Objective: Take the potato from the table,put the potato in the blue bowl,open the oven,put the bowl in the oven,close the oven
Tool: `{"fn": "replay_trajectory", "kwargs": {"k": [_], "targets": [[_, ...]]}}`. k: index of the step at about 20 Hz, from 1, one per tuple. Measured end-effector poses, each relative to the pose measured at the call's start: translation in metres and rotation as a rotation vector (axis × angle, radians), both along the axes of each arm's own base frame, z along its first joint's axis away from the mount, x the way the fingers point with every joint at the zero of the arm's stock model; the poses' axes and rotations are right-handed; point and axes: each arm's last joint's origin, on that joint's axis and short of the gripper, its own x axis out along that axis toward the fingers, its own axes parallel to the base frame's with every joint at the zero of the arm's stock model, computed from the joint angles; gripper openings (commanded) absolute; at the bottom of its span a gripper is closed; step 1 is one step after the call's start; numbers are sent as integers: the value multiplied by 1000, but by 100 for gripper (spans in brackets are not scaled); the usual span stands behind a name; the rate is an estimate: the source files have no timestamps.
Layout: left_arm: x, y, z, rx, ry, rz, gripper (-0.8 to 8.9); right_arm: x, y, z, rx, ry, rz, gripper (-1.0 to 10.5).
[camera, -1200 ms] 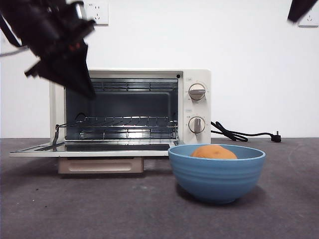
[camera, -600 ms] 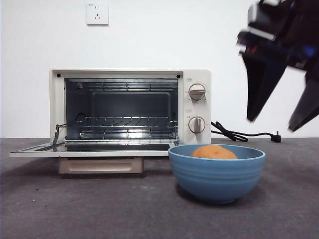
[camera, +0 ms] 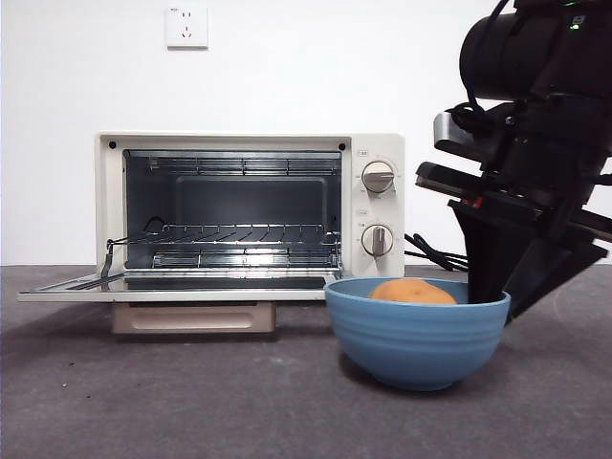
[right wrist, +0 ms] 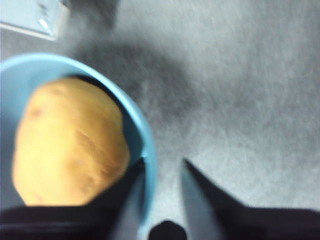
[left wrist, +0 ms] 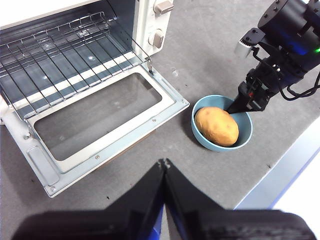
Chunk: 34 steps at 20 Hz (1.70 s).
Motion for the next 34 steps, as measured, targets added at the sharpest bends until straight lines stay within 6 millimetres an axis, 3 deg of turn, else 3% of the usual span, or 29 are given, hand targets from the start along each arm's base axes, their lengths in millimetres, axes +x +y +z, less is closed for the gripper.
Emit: {"fn": "replay_trajectory", "kwargs": {"k": [5,10,14,16,26,34], "targets": [[0,0,0,11,-4,15,-8,-5,-2,11,13,-28,2,-17],[1,1,0,30,-11,41,-8,-26,9,56,97,-154,46,-17],[1,1,0,31,-10,41,-8,-12,32,97,163,-305,32,-17],[1,1,0,31,-10,41,-8,4,45,107,175,-340,13,-17],[0,2,-2,40,5,38,-8,100,106,92,145,-360,-83,-17],[-1,2,-3,52,9,29,-8,127,96,79,154,-403,-190,-17]]}}
